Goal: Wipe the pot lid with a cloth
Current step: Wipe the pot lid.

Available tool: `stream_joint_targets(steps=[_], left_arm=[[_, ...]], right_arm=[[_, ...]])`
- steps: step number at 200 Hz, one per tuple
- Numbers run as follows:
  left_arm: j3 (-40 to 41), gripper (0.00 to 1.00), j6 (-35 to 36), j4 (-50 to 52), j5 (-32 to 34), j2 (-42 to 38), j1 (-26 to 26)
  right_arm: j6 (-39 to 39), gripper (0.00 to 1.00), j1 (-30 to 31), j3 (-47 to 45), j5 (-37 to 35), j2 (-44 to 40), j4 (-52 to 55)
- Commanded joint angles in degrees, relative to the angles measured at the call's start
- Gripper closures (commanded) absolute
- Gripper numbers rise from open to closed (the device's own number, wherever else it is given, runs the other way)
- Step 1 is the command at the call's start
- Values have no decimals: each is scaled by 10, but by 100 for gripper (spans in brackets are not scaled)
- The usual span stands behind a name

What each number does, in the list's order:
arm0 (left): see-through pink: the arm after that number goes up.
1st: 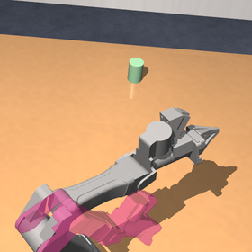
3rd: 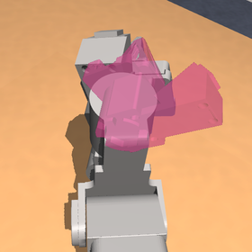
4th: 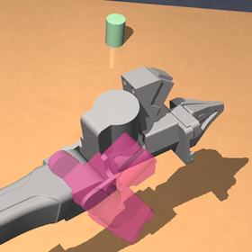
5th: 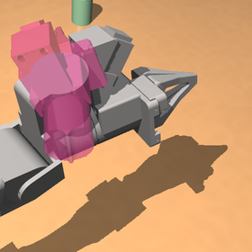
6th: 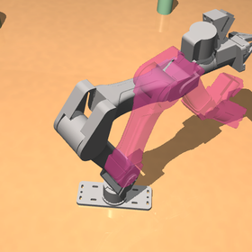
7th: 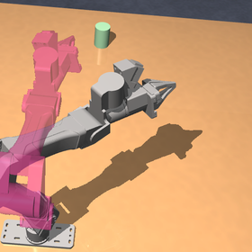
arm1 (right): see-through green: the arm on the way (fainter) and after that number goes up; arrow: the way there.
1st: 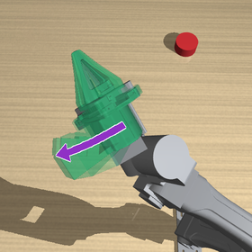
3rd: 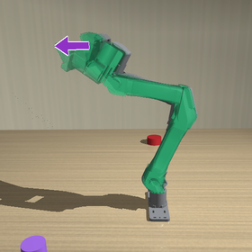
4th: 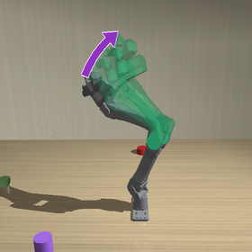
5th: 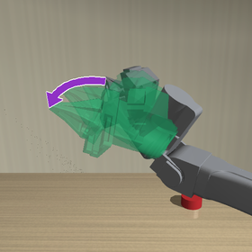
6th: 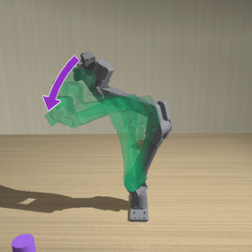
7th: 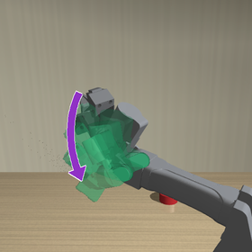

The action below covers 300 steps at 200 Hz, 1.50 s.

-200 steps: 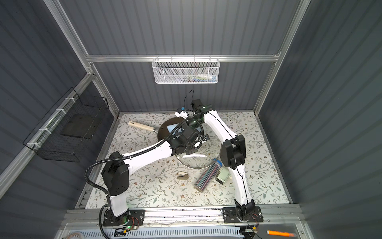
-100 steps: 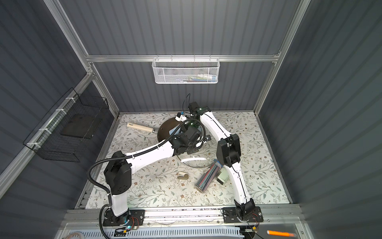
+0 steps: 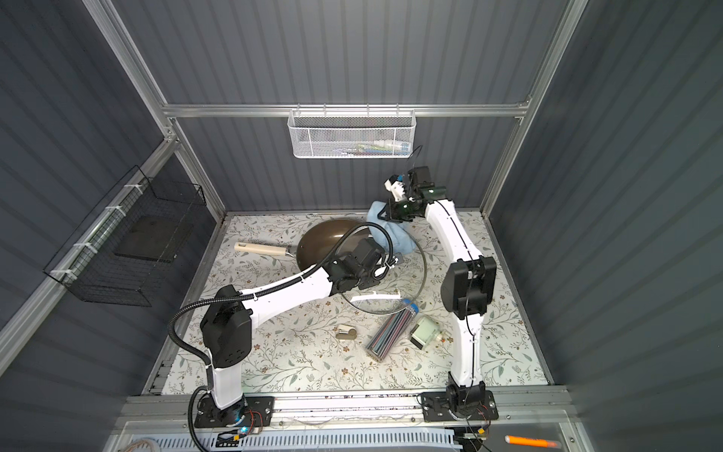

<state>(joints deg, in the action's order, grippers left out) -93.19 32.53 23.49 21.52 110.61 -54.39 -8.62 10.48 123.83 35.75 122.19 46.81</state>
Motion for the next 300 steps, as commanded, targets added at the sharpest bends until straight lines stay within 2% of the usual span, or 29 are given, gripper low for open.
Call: stream_joint_targets(steps=[1,50,116,150,185,248,300], left_arm=[[-47,100,-20,-85,27,-10,2],[-82,100,-43,-92,24,5,20],[-141,100,-77,-79,14,38,54],[-165,100,-111,-75,-20,39,75],[-206,100,-119,-60,-22,58,79],[-296,100,-155,-33,-25,110,83],[-358,100,-188,-19,-27,143,88]], right_arm=[[-31,100,-2,-34,1,-7,-27],[-48,100,-24,-122,-17,-52,-56],[-51,100,-29,-247,-74,-170,-82],[-72,100,-29,-310,-72,-206,-112],[-100,100,-25,-354,-61,-233,-139],[-190,100,50,-410,-24,-265,-232],[-303,100,93,-471,-40,-279,-348]])
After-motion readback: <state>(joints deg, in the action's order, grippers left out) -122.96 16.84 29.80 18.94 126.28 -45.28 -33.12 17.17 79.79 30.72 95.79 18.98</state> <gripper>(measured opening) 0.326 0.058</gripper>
